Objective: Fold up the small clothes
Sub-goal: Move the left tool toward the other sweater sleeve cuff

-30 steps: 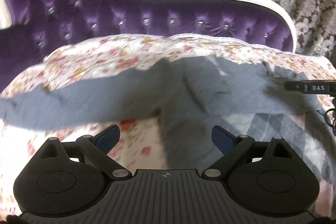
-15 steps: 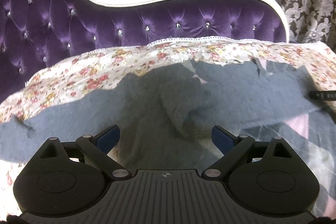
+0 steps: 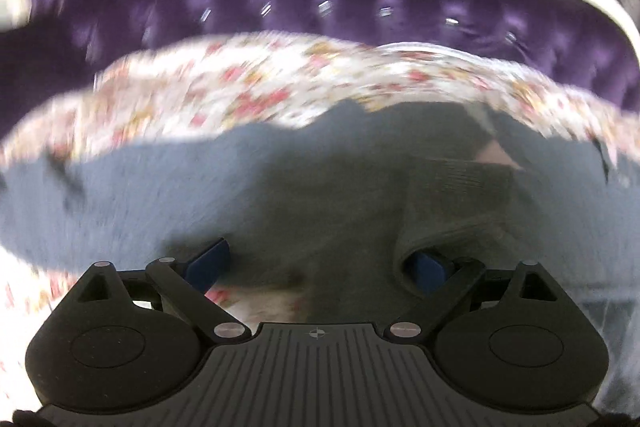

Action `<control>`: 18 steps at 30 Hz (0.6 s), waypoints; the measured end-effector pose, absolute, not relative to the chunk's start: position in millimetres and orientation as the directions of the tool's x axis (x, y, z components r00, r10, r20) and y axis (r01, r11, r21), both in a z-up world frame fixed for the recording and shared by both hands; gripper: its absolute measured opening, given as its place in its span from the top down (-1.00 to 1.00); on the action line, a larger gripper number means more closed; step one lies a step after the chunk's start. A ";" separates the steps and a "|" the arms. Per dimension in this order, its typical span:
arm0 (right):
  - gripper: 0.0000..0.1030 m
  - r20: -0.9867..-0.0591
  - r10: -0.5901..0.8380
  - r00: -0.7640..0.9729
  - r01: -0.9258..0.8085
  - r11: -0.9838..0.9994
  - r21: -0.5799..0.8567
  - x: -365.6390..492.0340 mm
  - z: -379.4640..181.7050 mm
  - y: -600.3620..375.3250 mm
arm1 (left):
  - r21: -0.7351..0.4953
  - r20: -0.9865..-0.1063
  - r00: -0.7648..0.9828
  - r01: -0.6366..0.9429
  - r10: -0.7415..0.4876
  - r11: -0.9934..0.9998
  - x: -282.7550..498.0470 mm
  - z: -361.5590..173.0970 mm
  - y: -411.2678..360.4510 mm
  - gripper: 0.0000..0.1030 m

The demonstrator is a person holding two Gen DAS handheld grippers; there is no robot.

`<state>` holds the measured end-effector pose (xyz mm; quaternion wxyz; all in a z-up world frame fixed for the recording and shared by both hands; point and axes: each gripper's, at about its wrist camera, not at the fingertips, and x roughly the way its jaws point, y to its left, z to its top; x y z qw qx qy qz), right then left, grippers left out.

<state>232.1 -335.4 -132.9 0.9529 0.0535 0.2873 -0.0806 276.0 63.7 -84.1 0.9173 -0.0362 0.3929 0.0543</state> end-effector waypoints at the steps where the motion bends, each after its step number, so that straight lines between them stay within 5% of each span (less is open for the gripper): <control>1: -0.62 -0.555 -0.122 0.823 0.184 0.981 0.056 231.9 -133.5 -335.3 | -0.054 -0.727 0.684 -0.133 0.052 0.990 274.4 -82.4 73.7 -0.85; 18: -0.66 -0.548 -0.125 0.827 0.186 0.981 0.057 232.2 -134.4 -334.2 | -0.115 -0.718 0.682 -0.314 0.139 0.942 214.8 -66.1 209.7 -0.83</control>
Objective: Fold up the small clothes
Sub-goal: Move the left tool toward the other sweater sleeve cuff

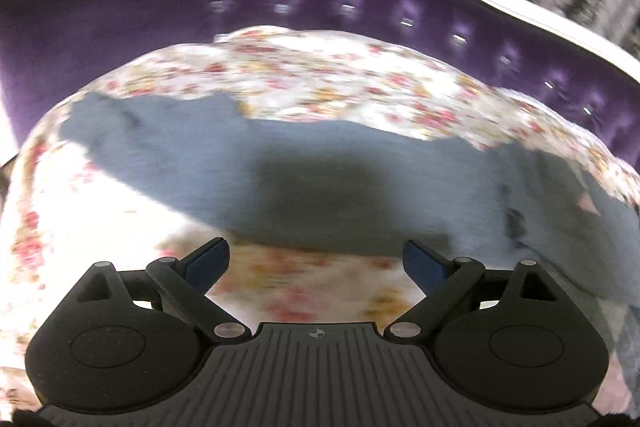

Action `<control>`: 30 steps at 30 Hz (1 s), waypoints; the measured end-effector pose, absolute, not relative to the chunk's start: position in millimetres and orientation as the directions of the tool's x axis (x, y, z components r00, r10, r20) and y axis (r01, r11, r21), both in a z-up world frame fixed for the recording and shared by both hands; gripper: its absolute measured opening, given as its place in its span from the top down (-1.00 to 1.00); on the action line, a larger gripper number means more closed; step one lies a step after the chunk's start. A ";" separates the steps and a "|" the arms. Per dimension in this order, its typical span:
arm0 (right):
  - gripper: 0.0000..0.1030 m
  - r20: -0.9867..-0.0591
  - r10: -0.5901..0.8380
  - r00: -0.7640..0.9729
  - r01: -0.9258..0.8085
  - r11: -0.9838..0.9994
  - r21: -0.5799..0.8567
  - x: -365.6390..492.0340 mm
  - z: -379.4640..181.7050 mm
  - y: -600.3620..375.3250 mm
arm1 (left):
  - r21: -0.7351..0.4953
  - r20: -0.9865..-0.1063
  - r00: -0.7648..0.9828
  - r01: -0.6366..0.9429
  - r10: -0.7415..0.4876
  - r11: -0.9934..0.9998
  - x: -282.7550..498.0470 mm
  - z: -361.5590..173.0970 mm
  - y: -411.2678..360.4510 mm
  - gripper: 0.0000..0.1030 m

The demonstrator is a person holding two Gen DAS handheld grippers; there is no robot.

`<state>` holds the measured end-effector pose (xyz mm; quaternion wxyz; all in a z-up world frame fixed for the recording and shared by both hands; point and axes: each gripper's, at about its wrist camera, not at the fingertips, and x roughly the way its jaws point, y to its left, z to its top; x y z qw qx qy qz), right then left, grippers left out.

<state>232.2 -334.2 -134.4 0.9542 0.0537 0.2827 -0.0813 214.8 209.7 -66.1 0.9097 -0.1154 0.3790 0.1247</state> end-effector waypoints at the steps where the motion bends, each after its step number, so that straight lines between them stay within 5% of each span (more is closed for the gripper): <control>1: -0.67 -0.548 -0.124 0.827 0.185 0.981 0.057 232.2 -134.6 -334.3 | -0.121 -0.714 0.685 -0.329 0.148 0.937 211.4 -65.8 218.3 -0.83; 15: -0.68 -0.629 -0.125 0.767 0.213 0.975 0.066 243.3 -118.1 -334.5 | -0.175 -0.703 0.677 -0.461 0.217 0.870 197.2 -63.3 298.8 -0.83; 19: -0.68 -0.559 -0.101 0.823 0.188 0.977 0.099 226.4 -90.2 -313.1 | -0.181 -0.698 0.677 -0.481 0.232 0.858 197.2 -63.4 311.5 -0.83; 30: -0.70 -0.475 0.257 0.842 -0.180 0.963 0.203 169.3 -87.8 -193.2 | -0.285 -0.703 0.674 -0.557 0.225 0.780 199.4 -75.7 359.8 -0.83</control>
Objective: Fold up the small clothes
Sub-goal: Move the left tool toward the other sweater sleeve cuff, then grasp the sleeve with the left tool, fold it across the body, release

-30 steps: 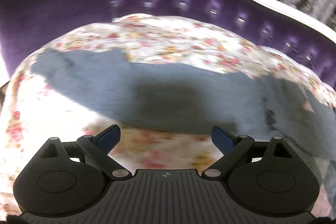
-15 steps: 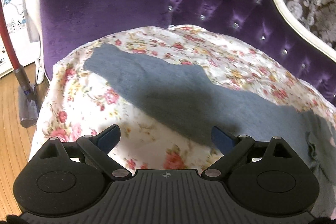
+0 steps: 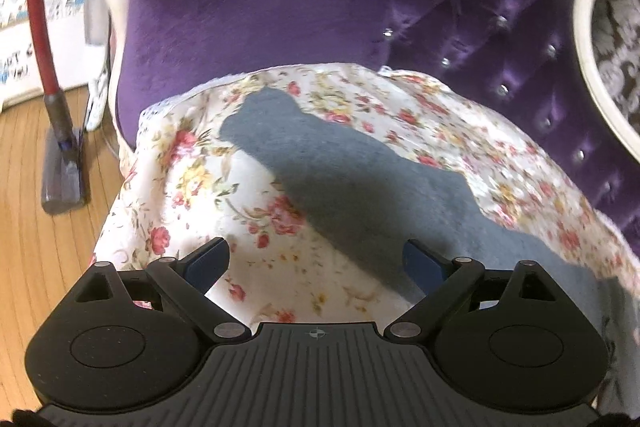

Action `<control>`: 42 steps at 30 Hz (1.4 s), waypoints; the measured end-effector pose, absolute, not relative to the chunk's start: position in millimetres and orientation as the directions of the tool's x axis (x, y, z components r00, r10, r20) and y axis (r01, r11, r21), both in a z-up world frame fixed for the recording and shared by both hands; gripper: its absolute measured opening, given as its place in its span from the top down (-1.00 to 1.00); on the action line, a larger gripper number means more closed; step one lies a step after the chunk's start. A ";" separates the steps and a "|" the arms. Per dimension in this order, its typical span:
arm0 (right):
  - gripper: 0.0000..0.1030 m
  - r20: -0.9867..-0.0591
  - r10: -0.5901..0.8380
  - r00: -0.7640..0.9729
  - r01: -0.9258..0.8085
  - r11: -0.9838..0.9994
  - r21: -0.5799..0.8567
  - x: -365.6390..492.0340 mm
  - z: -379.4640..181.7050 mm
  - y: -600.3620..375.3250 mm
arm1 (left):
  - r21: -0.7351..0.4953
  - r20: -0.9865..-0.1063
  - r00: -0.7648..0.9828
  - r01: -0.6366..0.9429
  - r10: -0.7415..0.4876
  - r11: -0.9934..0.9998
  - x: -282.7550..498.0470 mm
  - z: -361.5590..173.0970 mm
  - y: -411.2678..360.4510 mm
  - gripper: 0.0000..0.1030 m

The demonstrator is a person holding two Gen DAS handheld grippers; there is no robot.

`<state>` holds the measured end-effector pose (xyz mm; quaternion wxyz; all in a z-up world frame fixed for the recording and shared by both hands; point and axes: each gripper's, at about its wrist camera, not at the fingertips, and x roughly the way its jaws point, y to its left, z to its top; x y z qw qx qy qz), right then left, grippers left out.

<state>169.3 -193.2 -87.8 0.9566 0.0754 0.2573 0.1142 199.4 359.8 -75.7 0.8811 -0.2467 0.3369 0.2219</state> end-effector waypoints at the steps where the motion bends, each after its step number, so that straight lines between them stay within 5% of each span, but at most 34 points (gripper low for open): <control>1: -0.70 -0.475 0.265 0.839 -0.194 0.962 0.194 164.6 -94.0 -184.7 | -0.291 -0.704 0.674 -0.560 0.223 0.776 199.6 -77.3 362.3 -0.83; 17: -0.74 -0.537 0.247 0.807 -0.227 0.968 0.105 152.4 -136.3 -143.9 | -0.412 -0.680 0.703 -0.602 0.210 0.684 198.2 -88.6 391.2 -0.83; 27: -0.79 -0.537 0.241 0.808 -0.234 0.969 0.083 151.1 -137.7 -141.0 | -0.371 -0.566 0.773 -0.550 0.288 0.748 179.0 -76.8 365.4 -0.82; 32: -0.81 -0.539 0.239 0.808 -0.237 0.969 0.074 151.3 -137.6 -139.8 | -0.384 -0.547 0.807 -0.478 0.223 0.790 188.9 -84.2 364.0 -0.59; 42: -0.89 -0.547 0.236 0.803 -0.250 0.967 0.050 152.8 -138.4 -136.0 | -0.329 -0.537 0.820 -0.422 0.200 0.845 206.2 -85.4 371.2 -0.58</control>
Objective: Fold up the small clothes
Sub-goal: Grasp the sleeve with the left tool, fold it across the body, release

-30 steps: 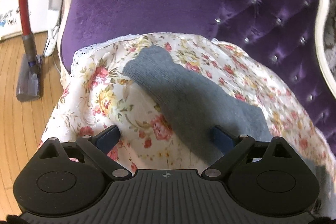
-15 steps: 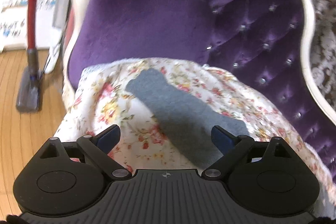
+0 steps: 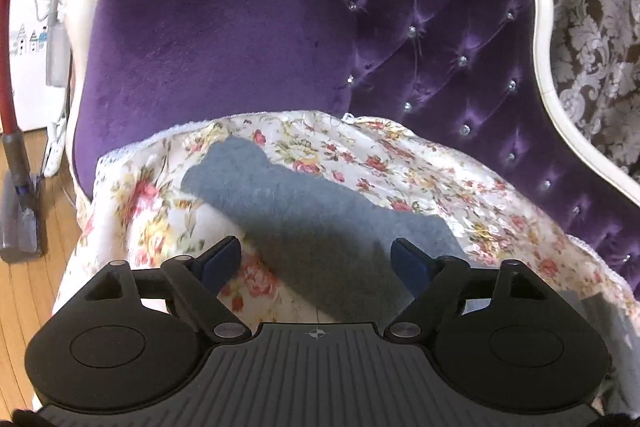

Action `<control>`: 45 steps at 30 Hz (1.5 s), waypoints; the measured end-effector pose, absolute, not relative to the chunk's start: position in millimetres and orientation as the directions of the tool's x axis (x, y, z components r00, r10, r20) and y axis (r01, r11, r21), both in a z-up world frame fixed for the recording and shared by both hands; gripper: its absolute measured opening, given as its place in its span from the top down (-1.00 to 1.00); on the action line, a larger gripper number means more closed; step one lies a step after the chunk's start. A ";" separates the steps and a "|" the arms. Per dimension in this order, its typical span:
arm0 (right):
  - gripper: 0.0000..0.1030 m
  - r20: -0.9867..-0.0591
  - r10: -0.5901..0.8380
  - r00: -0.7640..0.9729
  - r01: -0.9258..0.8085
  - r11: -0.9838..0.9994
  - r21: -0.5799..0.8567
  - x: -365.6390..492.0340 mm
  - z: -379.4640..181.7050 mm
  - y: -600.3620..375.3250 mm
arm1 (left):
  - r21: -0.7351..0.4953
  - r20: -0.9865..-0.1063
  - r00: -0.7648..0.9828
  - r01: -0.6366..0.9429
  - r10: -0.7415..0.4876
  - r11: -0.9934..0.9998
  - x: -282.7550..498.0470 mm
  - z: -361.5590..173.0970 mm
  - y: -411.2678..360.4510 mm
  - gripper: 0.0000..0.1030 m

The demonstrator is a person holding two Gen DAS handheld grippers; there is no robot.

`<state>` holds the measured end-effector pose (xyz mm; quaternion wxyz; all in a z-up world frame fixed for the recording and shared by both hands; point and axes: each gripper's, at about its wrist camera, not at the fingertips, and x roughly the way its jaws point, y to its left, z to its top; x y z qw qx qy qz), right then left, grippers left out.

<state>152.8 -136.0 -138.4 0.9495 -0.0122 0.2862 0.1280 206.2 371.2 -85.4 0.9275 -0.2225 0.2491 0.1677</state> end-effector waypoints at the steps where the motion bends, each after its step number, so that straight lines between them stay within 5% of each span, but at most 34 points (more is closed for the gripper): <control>1: -0.90 -0.547 0.236 0.803 -0.251 0.967 0.048 152.9 -138.4 -135.6 | -0.333 -0.538 0.821 -0.417 0.193 0.846 209.6 -84.3 373.1 -0.58; 6: -0.91 -0.548 0.235 0.803 -0.252 0.967 0.045 152.6 -138.8 -134.5 | -0.390 -0.542 0.830 -0.390 0.135 0.834 227.9 -80.4 387.4 -0.58; 8: -0.91 -0.548 0.235 0.803 -0.252 0.967 0.044 152.5 -138.7 -134.5 | -0.423 -0.538 0.836 -0.381 0.110 0.822 233.6 -79.2 392.0 0.06; 9: -0.91 -0.548 0.235 0.803 -0.252 0.967 0.044 152.5 -138.7 -134.6 | -0.432 -0.555 0.826 -0.386 0.097 0.815 237.1 -79.5 393.6 0.74; 10: -0.91 -0.548 0.235 0.803 -0.252 0.967 0.045 152.5 -138.7 -134.6 | -0.439 -0.573 0.814 -0.400 0.092 0.805 239.4 -79.8 394.3 0.78; 20: -0.91 -0.543 0.265 0.797 -0.256 0.962 0.095 153.2 -135.7 -141.2 | -0.385 -0.447 0.892 -0.256 0.063 0.887 222.8 20.2 338.0 0.79; 31: -0.89 -0.512 0.315 0.799 -0.230 0.947 0.224 134.6 -119.5 -166.1 | -0.277 -0.271 0.937 0.143 -0.220 0.950 241.9 138.7 176.4 0.78; 38: -0.89 -0.500 0.306 0.810 -0.181 0.942 0.282 113.7 -116.0 -197.1 | -0.228 -0.327 0.853 0.348 -0.408 0.909 265.1 104.0 35.3 0.78; 45: -0.89 -0.495 0.286 0.820 -0.124 0.934 0.334 103.0 -118.8 -227.0 | -0.179 -0.502 0.721 0.452 -0.476 0.874 280.0 6.3 -87.8 0.75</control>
